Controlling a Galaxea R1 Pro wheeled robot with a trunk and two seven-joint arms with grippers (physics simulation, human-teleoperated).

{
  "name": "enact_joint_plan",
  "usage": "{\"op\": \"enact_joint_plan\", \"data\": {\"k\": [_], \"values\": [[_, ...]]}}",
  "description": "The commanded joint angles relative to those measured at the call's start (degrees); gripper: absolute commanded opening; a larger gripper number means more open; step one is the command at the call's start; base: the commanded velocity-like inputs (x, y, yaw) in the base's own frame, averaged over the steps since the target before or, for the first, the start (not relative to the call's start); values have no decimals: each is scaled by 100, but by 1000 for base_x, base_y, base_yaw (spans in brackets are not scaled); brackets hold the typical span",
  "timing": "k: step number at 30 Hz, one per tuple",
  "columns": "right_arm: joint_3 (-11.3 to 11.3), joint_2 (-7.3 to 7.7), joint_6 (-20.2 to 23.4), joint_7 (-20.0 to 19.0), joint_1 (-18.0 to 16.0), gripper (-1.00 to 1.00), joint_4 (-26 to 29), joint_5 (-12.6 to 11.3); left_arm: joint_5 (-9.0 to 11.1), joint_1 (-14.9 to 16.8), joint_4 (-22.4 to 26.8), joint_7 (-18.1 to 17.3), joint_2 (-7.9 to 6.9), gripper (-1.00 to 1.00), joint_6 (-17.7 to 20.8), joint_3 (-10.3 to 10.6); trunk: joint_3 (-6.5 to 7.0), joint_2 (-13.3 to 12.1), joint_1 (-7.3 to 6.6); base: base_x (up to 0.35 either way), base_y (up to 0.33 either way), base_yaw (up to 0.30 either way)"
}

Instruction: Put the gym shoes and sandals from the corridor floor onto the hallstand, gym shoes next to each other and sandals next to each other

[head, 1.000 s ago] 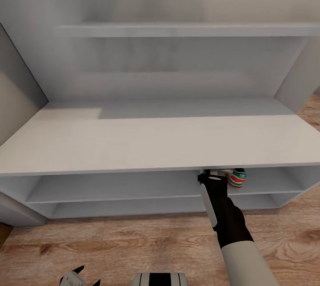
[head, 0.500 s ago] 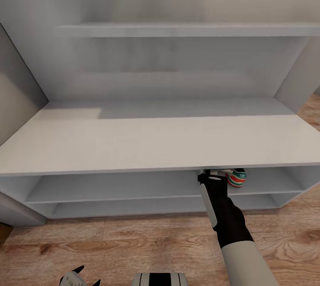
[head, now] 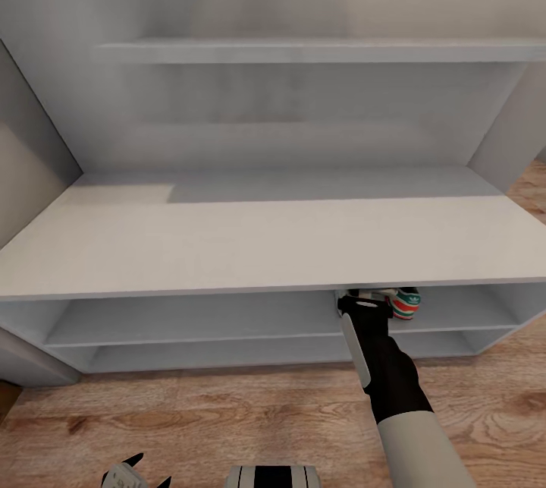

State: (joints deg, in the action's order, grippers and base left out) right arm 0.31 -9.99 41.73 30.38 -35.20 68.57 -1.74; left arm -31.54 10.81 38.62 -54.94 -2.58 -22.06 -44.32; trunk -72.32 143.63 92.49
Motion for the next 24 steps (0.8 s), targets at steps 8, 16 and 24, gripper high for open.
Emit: {"op": "enact_joint_plan", "data": {"k": [8, 16, 24], "values": [[6, -1, 36, 47, -5, 100, 8, 60, -45, 2, 5, -26, 5, 100, -26, -33, -4, 2, -2, 0, 0, 0], [5, -1, 36, 47, -5, 100, 6, 60, -45, 1, 6, -26, 7, 100, -26, -33, -4, 2, -2, -4, 0, 0], [11, -1, 36, 47, -5, 100, 0, 58, -44, 0, 6, -26, 4, 100, -32, -33, -4, 2, -2, -170, 0, 0]]}}
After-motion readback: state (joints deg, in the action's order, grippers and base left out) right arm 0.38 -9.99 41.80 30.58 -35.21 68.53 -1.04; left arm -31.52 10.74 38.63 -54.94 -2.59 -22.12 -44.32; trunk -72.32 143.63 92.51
